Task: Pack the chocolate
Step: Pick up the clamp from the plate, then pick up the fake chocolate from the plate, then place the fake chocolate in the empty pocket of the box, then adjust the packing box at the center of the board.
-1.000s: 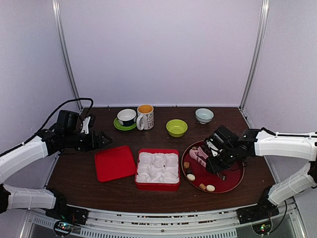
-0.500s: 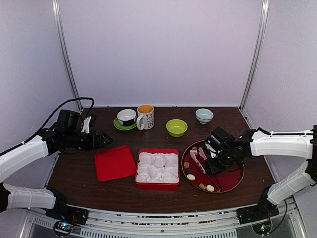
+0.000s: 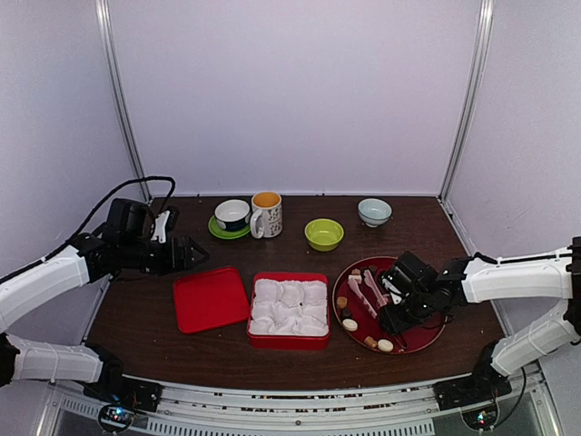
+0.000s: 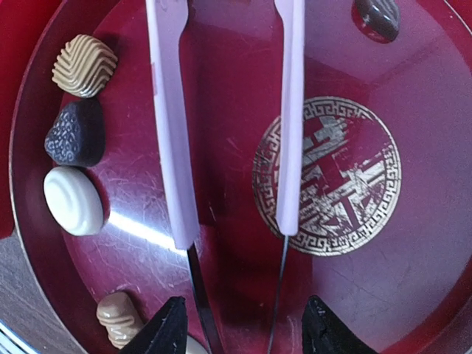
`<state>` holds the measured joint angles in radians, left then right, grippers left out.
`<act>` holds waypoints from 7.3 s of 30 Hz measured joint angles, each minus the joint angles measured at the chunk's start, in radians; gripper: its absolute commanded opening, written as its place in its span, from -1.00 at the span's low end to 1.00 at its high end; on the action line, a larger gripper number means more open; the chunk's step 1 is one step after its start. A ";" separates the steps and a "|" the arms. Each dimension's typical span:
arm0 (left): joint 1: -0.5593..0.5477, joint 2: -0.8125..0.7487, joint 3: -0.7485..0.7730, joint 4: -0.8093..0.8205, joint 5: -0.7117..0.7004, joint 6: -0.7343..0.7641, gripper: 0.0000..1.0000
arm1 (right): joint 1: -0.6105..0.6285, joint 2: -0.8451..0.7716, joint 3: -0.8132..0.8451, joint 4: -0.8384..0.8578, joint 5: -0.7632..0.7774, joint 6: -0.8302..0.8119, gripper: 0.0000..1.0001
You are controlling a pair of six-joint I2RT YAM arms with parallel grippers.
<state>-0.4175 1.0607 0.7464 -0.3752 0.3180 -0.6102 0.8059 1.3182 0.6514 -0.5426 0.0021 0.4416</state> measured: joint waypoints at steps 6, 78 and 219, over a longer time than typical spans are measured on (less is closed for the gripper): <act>-0.015 -0.003 0.001 0.002 0.000 -0.001 0.67 | 0.000 0.038 -0.017 0.072 0.009 0.010 -0.16; -0.042 -0.045 0.000 0.008 -0.005 -0.002 0.66 | -0.008 0.037 0.208 -0.190 0.060 -0.151 -0.22; -0.372 0.507 0.135 0.079 -0.103 -0.176 -0.34 | 0.115 -0.092 0.326 -0.065 0.192 -0.224 -0.45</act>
<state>-0.7891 1.5673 0.8810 -0.2966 0.2153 -0.7860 0.9207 1.2266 0.9775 -0.6079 0.1944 0.2180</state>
